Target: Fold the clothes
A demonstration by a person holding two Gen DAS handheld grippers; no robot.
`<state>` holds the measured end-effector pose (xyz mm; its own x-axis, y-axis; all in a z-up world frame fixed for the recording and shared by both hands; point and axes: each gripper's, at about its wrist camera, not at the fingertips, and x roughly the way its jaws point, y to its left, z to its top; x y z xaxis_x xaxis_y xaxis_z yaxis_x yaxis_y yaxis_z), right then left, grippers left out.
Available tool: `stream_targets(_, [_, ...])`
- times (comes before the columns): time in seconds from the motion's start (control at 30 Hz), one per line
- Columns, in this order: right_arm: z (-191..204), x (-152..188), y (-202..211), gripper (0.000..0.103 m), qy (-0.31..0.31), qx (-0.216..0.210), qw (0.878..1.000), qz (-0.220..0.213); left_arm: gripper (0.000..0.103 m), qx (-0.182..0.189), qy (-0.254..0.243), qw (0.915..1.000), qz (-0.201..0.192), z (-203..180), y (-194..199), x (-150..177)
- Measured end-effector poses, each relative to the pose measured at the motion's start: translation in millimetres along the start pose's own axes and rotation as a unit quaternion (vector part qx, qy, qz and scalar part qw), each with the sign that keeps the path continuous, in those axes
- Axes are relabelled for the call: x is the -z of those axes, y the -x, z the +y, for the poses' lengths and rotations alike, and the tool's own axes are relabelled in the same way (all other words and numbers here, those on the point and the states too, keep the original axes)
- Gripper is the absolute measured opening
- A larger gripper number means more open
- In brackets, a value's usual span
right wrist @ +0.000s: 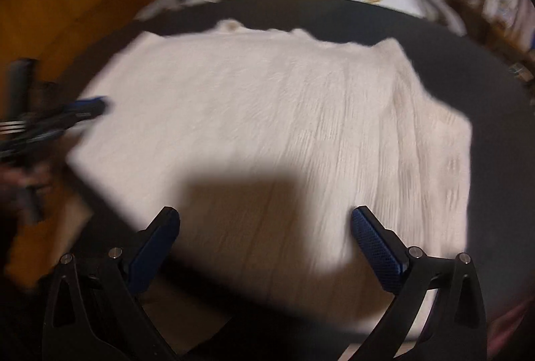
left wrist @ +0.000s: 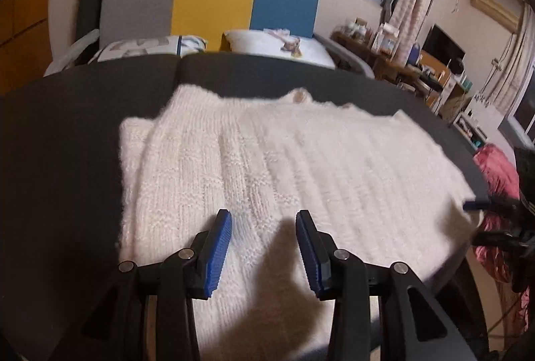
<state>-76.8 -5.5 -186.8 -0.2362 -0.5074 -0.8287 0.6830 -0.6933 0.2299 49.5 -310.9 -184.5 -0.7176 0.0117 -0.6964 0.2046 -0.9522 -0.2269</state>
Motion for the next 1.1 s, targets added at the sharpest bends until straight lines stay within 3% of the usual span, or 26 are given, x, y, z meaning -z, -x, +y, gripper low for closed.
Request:
stream_targets(0.1, [-31.9,30.2,40.1,0.103,-0.019,-0.085,0.996,-0.005,0.041,0.040,-0.003,0.9990,-0.018,-15.0,9.2,-3.5])
stream_targets(0.2, [-70.7,51.1,58.3,0.103,-0.062,-0.109,0.992,-0.003,0.041,0.085,-0.037,0.9955,-0.020,-46.3,3.4,-11.9])
stream_targets(0.27, [-93.7,59.8,64.0,0.103,-0.100,-0.127,0.987,-0.016,0.041,0.096,-0.069,0.9930,-0.005,-72.9,-12.2,-17.2])
stream_targets(0.47, [-111.9,43.5,51.6,0.103,-0.085,-0.200,0.975,-0.043,0.041,0.110,-0.132,0.9845,0.038,-134.4,-55.7,-19.7])
stream_targets(0.63, [-104.9,21.5,18.8,0.103,-0.039,-0.245,0.969,0.006,0.041,0.158,-0.148,0.9757,0.032,-164.4,-59.9,-26.7])
stream_targets(0.73, [-95.2,18.0,19.9,0.103,-0.007,-0.329,0.944,0.027,0.041,0.194,-0.168,0.9659,0.033,-182.5,-61.2,-33.3])
stream_targets(0.8, [-87.7,19.9,20.1,0.103,0.023,-0.359,0.932,0.054,0.041,0.211,-0.203,0.9552,0.043,-203.2,-66.9,-31.9])
stream_targets(0.9, [-78.9,21.8,18.9,0.103,0.058,-0.400,0.911,0.088,0.041,0.209,-0.270,0.9374,0.070,-236.6,-83.6,-22.9])
stream_targets(0.97, [-76.8,26.5,12.5,0.102,0.074,-0.378,0.915,0.118,0.041,0.199,-0.308,0.9248,0.102,-256.7,-102.3,-12.6])
stream_targets(1.1, [-74.8,36.0,3.3,0.103,0.098,-0.339,0.921,0.163,0.042,0.197,-0.291,0.9309,0.100,-259.7,-109.0,-11.1])
